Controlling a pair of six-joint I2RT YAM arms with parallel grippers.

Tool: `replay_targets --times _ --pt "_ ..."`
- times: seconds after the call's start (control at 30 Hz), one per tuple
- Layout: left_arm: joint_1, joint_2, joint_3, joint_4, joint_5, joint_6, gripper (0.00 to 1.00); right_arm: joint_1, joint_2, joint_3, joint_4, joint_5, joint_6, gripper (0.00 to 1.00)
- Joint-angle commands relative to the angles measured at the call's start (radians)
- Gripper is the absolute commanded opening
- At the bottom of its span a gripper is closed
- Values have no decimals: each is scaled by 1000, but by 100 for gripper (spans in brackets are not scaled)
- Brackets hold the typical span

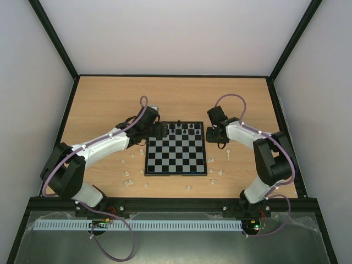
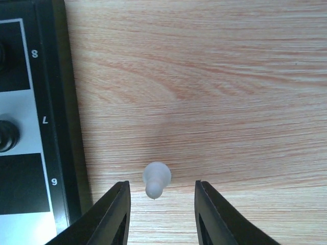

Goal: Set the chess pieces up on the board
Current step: Pick up the chess piece at the center of the board.

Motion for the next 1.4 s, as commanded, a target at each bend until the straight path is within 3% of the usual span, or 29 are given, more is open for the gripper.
replay_targets --times 0.0,0.3,0.67,0.9,1.13,1.37 --pt "-4 -13 -9 5 -4 -5 99 -9 31 4 -10 -6 -7 33" --pt "-5 -7 -6 1 -17 -4 100 -15 47 20 10 -15 -17 28" --pt "-4 7 -4 2 -21 -4 99 -15 46 26 3 -23 -23 9" --pt "-4 22 0 3 -23 -2 99 -2 -39 8 -35 -21 -20 4" --pt "-4 36 7 0 -34 -1 99 94 -159 -23 -113 23 11 5" --pt "-4 36 10 -9 -52 0 99 272 -209 -103 -131 24 81 5"
